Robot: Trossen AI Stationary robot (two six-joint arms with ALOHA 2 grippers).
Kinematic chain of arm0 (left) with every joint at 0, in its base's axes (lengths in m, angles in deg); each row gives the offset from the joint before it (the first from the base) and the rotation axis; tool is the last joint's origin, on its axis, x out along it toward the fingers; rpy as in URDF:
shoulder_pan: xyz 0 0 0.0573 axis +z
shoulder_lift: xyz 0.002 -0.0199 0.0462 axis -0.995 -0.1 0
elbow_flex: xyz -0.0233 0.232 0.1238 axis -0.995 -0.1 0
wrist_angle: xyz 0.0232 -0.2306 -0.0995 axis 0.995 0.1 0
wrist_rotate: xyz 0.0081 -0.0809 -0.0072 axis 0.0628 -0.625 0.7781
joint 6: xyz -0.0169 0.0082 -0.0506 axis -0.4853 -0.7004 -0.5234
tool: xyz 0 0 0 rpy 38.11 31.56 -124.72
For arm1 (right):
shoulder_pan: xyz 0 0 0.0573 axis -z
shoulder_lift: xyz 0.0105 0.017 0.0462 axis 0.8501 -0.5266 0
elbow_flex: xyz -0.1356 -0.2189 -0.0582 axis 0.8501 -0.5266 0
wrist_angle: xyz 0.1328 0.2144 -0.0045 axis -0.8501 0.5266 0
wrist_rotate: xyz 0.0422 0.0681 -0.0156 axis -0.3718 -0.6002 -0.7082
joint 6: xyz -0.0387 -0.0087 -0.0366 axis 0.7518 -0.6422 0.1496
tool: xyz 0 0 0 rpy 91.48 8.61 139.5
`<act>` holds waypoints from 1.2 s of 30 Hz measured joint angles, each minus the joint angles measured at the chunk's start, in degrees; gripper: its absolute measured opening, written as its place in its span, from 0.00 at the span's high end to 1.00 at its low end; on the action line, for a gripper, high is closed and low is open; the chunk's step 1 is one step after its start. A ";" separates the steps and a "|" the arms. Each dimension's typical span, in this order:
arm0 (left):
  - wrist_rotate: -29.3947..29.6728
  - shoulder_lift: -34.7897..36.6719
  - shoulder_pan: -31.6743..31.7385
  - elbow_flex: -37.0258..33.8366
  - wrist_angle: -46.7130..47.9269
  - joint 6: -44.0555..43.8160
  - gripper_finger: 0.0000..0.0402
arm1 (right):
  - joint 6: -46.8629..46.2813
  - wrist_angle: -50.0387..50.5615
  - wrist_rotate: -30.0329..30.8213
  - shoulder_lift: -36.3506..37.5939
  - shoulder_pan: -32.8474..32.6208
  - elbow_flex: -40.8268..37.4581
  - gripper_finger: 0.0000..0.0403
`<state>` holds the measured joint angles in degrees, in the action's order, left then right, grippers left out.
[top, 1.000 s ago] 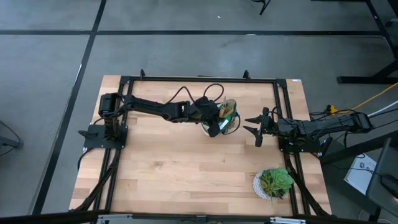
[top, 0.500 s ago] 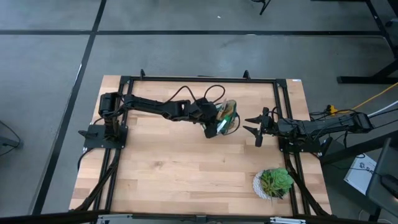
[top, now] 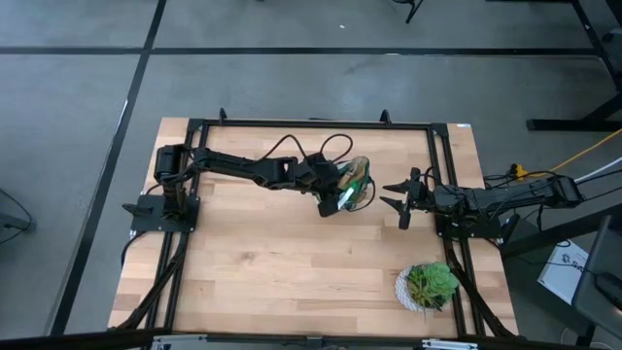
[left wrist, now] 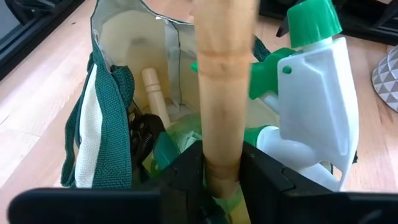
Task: Pick & Place Garden tools in Gardening bag
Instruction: Put the brown trowel into the green gardening bag, then return to Home Position
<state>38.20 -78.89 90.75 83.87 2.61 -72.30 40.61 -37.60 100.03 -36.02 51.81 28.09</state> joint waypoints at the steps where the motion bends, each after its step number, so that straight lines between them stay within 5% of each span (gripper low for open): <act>1: 0.04 0.00 -0.01 0.00 0.01 0.01 0.77 | 0.00 -0.01 0.00 -0.01 -0.02 0.00 0.57; 18: 0.38 0.00 -0.06 -0.07 0.07 -0.13 0.54 | 0.00 -0.01 0.00 0.00 0.00 0.00 0.57; 26: 0.37 1.28 -0.06 -0.15 -0.09 -0.05 0.53 | 0.00 0.01 0.00 0.01 -0.01 0.00 0.57; 36: 0.61 11.01 -1.40 -0.63 2.23 5.58 0.58 | 0.01 0.01 0.00 0.00 -0.01 0.00 0.58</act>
<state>38.81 -67.87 89.35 83.24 4.84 -66.72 40.61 -37.58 100.03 -36.02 51.81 28.09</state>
